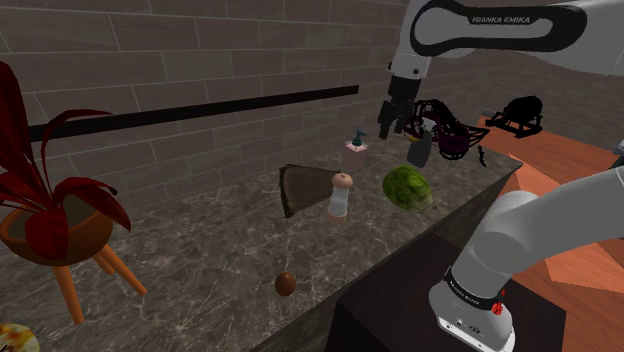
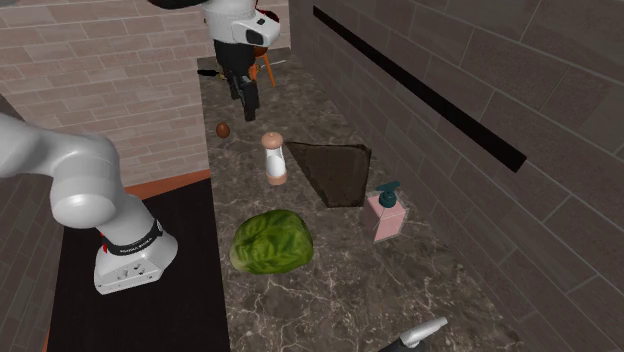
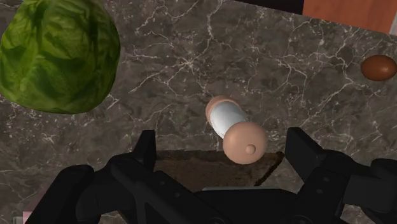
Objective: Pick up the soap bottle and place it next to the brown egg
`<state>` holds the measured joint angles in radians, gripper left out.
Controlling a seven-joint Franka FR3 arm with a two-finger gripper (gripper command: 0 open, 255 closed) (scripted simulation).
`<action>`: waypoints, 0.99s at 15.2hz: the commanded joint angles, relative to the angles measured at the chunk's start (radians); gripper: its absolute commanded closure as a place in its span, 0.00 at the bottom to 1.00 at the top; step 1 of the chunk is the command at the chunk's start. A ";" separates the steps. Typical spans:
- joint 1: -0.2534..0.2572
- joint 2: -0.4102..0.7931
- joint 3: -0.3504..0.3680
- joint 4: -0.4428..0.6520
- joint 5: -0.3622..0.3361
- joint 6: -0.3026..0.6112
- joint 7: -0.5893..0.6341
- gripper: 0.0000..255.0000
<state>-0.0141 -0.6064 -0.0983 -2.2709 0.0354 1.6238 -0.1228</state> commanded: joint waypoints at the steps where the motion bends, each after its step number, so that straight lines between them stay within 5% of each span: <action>1: -0.008 0.057 -0.026 0.019 -0.017 0.033 -0.034 0.00; 15: -0.053 0.544 -0.168 0.321 -0.027 0.188 -0.252 0.00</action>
<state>-0.0621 -0.1006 -0.2573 -1.9710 0.0050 1.7973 -0.3571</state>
